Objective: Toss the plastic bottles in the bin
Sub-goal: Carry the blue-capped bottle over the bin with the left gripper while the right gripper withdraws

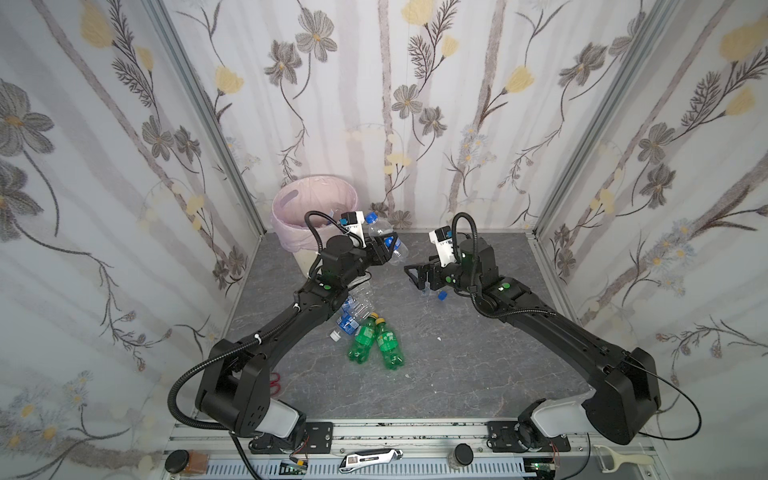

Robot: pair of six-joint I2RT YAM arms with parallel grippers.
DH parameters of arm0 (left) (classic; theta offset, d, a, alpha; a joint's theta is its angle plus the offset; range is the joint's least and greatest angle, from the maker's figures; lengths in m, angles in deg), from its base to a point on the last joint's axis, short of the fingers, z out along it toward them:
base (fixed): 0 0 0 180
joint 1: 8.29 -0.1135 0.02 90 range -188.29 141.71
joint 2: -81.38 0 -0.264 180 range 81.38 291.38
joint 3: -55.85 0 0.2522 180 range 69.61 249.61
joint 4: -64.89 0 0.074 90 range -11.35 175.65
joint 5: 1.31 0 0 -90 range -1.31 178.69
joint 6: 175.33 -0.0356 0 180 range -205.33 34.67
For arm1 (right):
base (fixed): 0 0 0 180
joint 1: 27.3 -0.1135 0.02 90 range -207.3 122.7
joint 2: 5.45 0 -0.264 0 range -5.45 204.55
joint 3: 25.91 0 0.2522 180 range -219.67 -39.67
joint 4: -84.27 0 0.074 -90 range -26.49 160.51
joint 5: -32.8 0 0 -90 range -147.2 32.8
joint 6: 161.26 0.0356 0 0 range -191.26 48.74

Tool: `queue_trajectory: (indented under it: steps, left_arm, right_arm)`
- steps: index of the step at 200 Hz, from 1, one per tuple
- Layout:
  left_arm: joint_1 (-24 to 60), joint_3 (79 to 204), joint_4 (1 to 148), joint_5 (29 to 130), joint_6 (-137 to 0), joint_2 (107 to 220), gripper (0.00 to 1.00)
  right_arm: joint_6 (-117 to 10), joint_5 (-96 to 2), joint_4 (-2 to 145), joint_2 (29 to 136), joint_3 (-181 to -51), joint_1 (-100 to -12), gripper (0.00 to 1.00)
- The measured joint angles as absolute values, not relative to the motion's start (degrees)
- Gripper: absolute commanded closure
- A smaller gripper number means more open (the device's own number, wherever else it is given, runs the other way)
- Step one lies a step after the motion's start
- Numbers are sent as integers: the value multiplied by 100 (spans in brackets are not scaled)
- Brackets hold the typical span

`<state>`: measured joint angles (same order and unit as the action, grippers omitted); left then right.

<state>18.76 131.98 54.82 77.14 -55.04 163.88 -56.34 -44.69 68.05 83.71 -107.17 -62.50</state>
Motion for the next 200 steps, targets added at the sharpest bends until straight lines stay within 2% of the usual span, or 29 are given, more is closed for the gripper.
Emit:
queue_trajectory:
  steps: [71,200]
  left_arm:
    - [1314,14144,6269,8901,-6807,16112,40]
    - [584,15960,6754,9638,-7780,16117,41]
  right_arm:
    - [-5658,-4558,7183,8732,-11764,-6718,0]
    - [-5571,-4425,7067,10341,-14549,-6948,0]
